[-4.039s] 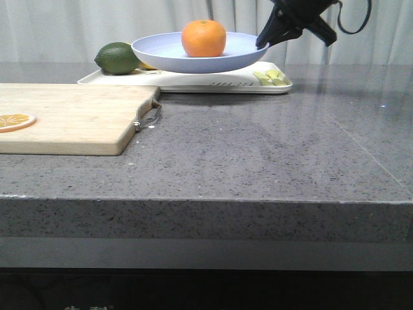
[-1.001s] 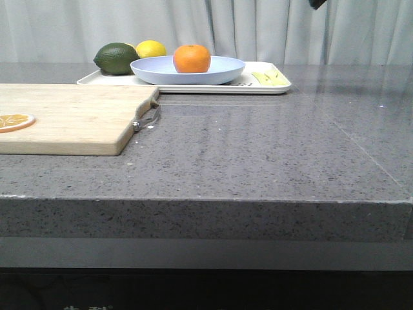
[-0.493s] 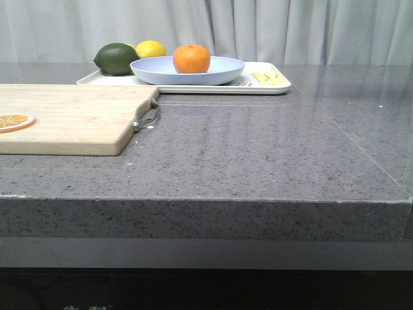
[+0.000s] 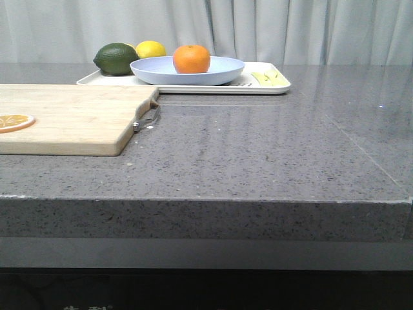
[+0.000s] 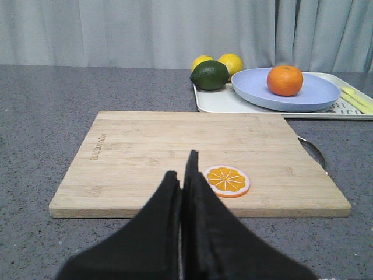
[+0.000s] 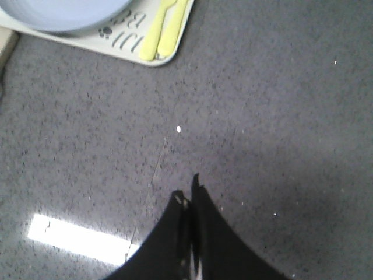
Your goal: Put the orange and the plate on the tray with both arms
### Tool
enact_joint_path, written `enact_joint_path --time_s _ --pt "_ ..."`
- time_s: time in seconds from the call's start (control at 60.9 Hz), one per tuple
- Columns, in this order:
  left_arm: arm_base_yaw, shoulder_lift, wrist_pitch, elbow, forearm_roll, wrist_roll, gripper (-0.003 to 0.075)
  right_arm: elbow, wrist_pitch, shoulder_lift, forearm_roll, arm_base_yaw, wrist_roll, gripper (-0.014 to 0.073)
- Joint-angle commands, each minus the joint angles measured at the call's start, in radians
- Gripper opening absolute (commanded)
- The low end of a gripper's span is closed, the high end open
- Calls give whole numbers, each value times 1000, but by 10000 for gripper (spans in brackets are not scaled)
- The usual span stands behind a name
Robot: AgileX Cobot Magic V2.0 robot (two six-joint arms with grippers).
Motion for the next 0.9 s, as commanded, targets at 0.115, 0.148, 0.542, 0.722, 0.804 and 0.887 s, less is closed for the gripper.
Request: enact_joint_path --time_s 0.115,0.148,0.542,0.722,0.804,0.887 --pt "3 14 -84 -25 -6 -9 -18 393 -278 -292 -7 -5 -15 -71" --pt "3 14 -84 -25 -6 -9 -18 448 -319 -338 -7 -5 -16 -71" --pt "3 14 -84 -25 -6 -9 -18 1057 -769 -814 -9 -5 -47 -71" --pt "3 14 -84 -25 -6 -9 -18 1217 -911 -1015 -8 -5 -47 -71" --pt "3 14 -84 -25 -6 -9 -18 1260 -955 -1074 -8 -5 -47 -71" --pt "3 14 -84 -25 -6 -9 -18 1286 -986 -1113 -8 -5 -47 -71"
